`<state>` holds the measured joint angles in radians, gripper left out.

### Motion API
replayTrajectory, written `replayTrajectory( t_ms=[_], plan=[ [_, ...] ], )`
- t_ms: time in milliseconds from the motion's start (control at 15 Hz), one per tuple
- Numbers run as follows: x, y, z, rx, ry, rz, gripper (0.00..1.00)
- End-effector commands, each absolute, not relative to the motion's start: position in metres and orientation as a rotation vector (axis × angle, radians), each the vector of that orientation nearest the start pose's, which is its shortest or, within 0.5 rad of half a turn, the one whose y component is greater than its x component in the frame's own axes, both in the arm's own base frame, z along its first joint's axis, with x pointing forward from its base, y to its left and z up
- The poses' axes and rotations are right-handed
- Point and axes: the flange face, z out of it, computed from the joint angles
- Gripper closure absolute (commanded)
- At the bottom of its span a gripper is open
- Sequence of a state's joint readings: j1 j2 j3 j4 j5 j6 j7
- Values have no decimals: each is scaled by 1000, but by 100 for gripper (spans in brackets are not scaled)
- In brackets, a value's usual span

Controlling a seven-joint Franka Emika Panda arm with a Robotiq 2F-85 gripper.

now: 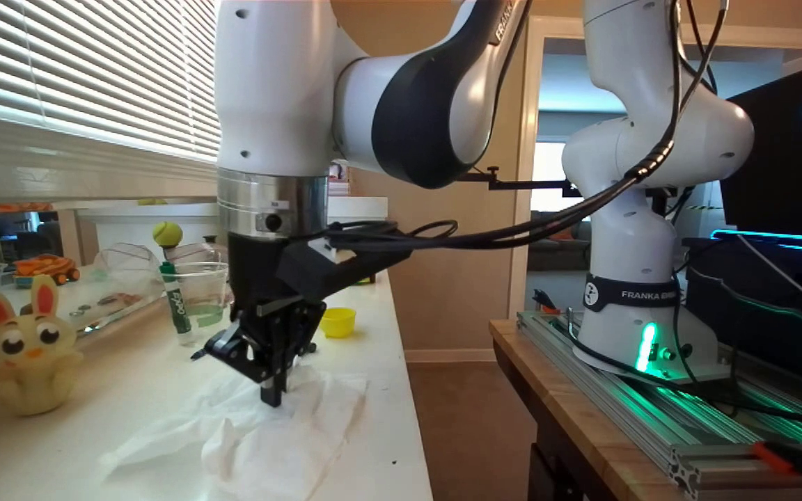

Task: Use the paper towel to wipe the surface

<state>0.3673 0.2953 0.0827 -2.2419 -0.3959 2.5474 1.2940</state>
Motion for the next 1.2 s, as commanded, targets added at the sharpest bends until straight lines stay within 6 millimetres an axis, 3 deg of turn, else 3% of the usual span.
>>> replayTrajectory(
  t_ms=[0, 467, 800, 867, 1000, 1133],
  plan=[
    [495, 260, 226, -3098, 794, -212, 100],
    [504, 292, 233, -3070, 668, -206, 100],
    [510, 297, 234, -3066, 630, -181, 100],
    [510, 297, 236, -3061, 637, -178, 74],
    [507, 304, 256, -3049, 614, -196, 67],
    [499, 317, 294, -3062, 587, -236, 53]
  ],
)
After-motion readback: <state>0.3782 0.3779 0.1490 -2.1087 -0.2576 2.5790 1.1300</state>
